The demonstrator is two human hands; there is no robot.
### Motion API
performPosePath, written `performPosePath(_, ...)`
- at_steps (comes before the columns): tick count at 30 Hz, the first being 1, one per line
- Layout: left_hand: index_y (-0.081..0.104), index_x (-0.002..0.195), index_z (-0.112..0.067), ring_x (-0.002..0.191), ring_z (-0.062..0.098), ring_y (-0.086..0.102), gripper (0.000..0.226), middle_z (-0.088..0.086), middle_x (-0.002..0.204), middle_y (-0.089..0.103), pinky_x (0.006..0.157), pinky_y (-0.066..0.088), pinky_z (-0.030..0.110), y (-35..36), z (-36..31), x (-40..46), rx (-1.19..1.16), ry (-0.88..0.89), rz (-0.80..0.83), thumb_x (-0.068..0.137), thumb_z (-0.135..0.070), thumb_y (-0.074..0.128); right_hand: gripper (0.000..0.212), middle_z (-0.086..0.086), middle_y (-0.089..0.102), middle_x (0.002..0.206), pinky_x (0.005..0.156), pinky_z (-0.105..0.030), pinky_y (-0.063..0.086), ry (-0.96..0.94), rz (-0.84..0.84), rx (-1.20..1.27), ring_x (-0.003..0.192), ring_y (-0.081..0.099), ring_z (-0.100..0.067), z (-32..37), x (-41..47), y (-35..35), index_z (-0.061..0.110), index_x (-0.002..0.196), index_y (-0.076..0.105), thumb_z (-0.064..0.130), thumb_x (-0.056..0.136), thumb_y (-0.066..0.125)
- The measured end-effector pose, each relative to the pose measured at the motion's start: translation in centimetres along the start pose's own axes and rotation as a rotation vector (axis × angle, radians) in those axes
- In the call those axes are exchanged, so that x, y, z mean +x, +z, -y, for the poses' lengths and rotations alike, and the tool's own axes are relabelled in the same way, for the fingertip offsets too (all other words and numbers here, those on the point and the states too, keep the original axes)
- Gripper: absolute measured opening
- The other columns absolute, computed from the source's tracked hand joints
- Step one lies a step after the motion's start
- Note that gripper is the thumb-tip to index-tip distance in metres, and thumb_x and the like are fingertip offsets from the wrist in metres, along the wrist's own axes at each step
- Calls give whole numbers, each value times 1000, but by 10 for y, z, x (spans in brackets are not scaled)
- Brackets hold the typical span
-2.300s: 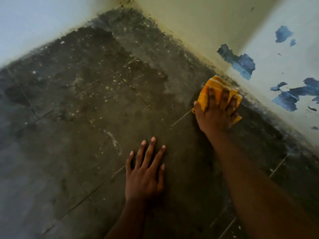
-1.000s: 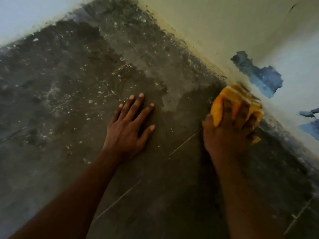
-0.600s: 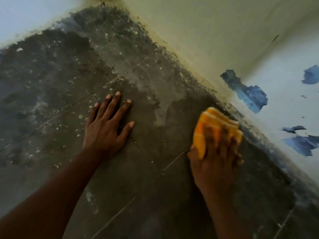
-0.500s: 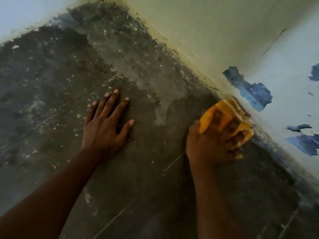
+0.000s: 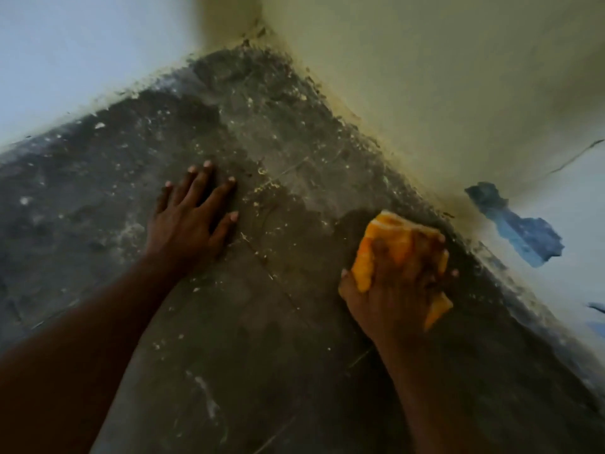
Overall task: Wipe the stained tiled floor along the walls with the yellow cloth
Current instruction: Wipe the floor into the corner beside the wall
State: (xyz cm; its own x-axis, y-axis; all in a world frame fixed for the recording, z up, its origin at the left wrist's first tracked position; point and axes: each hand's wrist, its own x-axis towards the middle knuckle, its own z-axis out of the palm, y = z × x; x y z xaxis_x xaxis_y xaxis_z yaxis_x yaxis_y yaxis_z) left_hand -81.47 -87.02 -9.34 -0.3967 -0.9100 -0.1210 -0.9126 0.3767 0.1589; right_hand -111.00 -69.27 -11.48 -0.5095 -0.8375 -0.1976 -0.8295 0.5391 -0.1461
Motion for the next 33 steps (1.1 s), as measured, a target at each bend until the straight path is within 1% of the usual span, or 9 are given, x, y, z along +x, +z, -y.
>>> performPosePath(3,6,166,-47,164,26,-3,72,-2,178,-4,131,5,58,6,17,8,-6,11,-30,100,-75,15,93,-13,-11,174,116,-80,2,-103,-137,19,155,-13,-54,49,56,2,46,162,-2,81,83,31)
performPosePath(7,6,166,-46,164,19,-5,70,-8,178,-4,132,3,53,13,18,6,-80,-23,-73,102,-72,19,95,-7,-2,175,120,-75,-2,-118,-126,44,157,-8,-50,105,75,2,34,166,7,75,85,35)
performPosePath(11,6,167,-44,164,21,-4,73,-6,178,-3,132,6,56,6,20,8,-98,-37,-64,100,-73,16,87,-3,-3,176,124,-70,5,-421,-16,-66,159,-12,-42,59,38,-9,42,165,6,70,89,38)
performPosePath(15,9,167,-41,165,22,-3,74,-4,178,-3,132,6,57,7,19,10,-103,-39,-61,101,-72,18,84,-8,3,175,122,-72,12,-193,-57,-69,159,-4,-45,18,56,-17,36,166,12,68,91,32)
performPosePath(20,12,167,-40,165,20,-1,75,-5,178,0,132,6,56,11,19,6,-112,-110,-101,100,-69,28,84,-12,0,175,121,-75,3,-21,-108,34,155,-7,-54,113,123,-8,34,165,12,73,92,30)
performPosePath(23,12,167,-40,165,20,0,77,-5,178,0,131,8,56,10,20,8,-109,-117,-101,99,-71,29,84,-11,7,175,122,-72,-1,-167,-145,28,156,-4,-53,147,124,-3,33,164,20,72,90,31)
performPosePath(27,12,168,-39,165,20,0,79,-5,178,0,130,8,60,5,21,8,-121,-180,-96,98,-72,28,81,-6,7,175,122,-72,8,-478,-81,-99,159,-7,-44,100,89,-9,40,164,18,69,92,39)
performPosePath(30,13,168,-36,165,20,0,81,-3,178,1,130,6,61,6,20,8,-128,-219,-108,97,-73,29,81,-6,10,175,120,-74,13,-340,-78,-71,160,0,-44,63,91,-16,40,163,23,68,88,38)
performPosePath(33,14,168,-35,165,20,0,81,-3,178,2,130,6,61,10,24,8,-122,-232,-113,98,-72,31,80,-10,14,173,120,-75,9,-99,-141,-30,158,2,-47,108,121,-10,35,161,30,68,88,34)
